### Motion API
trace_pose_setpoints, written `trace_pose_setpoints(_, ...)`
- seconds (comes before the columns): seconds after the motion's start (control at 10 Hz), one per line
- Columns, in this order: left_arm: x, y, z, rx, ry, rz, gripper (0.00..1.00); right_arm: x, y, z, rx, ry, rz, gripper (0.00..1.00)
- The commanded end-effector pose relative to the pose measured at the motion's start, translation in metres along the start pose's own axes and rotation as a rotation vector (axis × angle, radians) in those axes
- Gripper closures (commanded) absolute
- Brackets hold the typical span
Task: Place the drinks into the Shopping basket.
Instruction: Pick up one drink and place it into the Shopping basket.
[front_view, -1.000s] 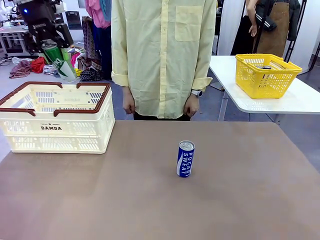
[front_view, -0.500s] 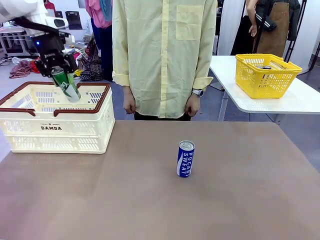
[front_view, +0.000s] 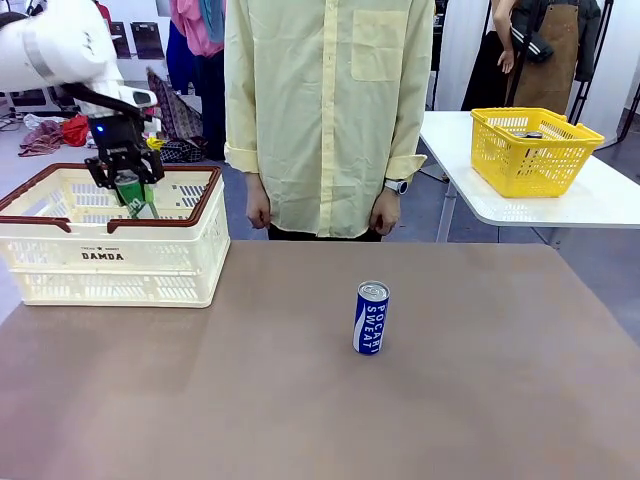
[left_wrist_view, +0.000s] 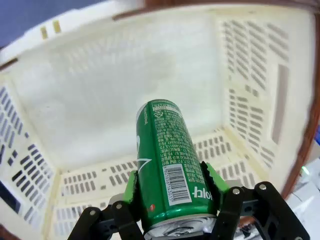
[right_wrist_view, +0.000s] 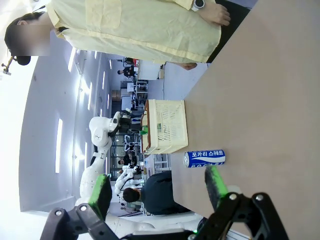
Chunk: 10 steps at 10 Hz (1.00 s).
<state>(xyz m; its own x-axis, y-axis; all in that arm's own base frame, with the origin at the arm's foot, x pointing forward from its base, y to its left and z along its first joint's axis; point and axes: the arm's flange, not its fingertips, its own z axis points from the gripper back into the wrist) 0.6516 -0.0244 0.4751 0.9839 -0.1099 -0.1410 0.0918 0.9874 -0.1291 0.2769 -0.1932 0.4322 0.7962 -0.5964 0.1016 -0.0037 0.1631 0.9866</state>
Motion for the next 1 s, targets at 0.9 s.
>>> trace_pose_setpoints(0.9, 0.017, -0.007, -0.051, 0.085, -0.002, -0.012, 1.00, 0.004, 0.002, -0.001, 0.020, -0.011, 0.018, 0.00)
